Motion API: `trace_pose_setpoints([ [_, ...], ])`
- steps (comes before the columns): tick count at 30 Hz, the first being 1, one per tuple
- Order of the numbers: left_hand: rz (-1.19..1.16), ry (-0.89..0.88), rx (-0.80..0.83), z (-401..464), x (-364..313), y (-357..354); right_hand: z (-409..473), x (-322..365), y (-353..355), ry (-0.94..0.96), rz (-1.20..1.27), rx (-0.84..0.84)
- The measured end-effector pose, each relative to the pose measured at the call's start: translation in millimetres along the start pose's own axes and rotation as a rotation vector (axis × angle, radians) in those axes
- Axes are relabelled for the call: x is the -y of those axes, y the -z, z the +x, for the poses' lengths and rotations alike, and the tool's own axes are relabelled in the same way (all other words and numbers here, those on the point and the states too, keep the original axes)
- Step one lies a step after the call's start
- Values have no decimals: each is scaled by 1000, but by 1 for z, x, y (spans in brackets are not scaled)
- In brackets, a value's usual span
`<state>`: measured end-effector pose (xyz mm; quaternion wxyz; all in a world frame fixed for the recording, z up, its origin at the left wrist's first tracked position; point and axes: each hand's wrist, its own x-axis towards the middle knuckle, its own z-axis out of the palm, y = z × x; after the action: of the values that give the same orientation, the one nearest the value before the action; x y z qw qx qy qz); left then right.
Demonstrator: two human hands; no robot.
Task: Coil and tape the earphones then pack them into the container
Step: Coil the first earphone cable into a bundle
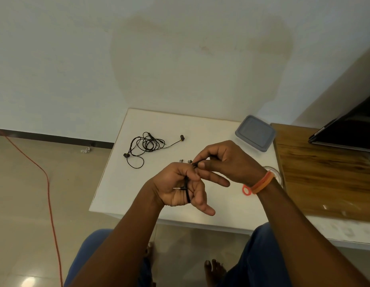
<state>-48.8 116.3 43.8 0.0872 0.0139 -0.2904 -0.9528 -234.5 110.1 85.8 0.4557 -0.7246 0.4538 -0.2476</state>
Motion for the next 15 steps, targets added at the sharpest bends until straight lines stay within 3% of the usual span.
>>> trace_pose_setpoints([
  [5, -21, 43, -104, 5, -2, 0, 1, 0, -14, 4, -106, -88],
  [9, 40, 43, -291, 8, 0, -3, 0, -1, -11, -44, -90, -73],
  [15, 96, 85, -338, 9, 7, -7, 0, -4, -4, -80, -85, 6],
])
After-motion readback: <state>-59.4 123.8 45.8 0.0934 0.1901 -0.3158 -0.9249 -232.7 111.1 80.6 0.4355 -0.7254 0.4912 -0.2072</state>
